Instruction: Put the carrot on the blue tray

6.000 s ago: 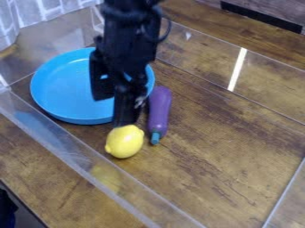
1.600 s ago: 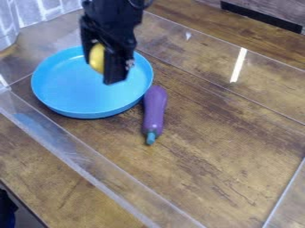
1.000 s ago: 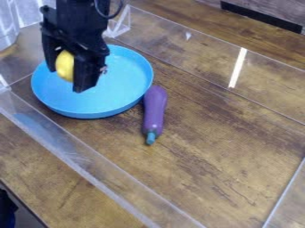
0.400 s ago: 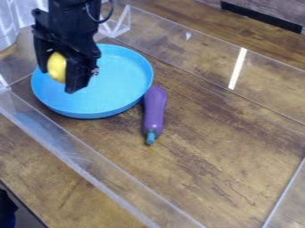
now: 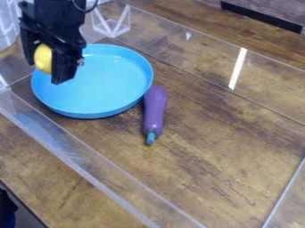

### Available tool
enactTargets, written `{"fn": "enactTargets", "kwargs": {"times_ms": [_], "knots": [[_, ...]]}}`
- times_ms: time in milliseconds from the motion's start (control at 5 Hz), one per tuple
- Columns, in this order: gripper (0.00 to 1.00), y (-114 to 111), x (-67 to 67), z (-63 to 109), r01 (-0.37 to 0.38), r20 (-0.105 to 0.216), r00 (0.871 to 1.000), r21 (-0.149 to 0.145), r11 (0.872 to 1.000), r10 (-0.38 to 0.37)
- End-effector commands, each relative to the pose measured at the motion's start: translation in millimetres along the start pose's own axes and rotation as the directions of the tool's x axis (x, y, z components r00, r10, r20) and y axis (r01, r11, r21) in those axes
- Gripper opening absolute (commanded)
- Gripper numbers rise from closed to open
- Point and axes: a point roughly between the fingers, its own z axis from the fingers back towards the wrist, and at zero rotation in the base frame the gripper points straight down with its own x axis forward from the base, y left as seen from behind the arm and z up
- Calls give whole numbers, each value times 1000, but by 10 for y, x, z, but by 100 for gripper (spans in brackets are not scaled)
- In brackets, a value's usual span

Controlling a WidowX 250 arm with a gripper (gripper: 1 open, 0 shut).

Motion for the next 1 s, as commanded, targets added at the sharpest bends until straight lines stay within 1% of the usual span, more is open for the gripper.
{"fn": "enactTargets", "kwargs": {"times_ms": [0, 400, 600, 800], "knots": [[0, 167, 30, 148, -13, 39, 999, 21, 1000, 12], [0, 125, 118, 40, -6, 26, 1000, 42, 999, 4], [0, 73, 166, 2, 26, 24, 999, 53, 998, -27], [100, 81, 195, 3, 70, 34, 997, 41, 997, -71]]}}
